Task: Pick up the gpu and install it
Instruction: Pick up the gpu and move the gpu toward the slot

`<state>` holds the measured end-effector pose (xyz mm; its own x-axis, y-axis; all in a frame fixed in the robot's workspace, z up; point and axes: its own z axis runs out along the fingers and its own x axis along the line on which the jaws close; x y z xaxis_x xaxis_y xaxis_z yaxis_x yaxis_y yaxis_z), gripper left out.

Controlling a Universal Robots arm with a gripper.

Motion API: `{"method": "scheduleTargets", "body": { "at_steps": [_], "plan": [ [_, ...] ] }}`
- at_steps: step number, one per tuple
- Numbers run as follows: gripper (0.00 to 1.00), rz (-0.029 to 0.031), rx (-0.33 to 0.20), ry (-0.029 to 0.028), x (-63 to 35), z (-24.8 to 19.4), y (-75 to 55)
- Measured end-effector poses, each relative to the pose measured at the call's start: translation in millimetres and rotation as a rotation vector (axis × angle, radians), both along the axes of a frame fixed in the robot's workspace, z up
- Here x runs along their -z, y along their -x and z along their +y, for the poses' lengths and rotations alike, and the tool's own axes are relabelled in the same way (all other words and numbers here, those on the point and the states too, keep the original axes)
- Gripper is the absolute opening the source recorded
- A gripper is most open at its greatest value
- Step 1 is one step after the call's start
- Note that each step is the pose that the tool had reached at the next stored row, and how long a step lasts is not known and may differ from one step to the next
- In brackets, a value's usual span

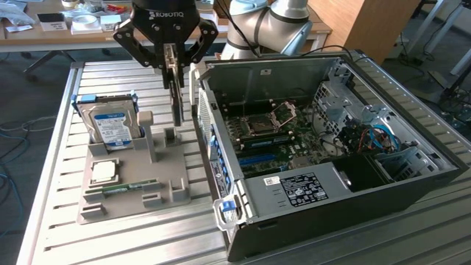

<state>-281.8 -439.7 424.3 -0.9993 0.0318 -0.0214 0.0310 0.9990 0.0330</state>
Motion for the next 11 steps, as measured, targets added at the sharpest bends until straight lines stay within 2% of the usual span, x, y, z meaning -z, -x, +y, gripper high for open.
{"method": "scheduleTargets", "body": {
  "at_steps": [11],
  "plan": [
    [0.27, 0.0000, 0.000, -0.0001, 0.0, 0.7, -15.2]
  ]
}}
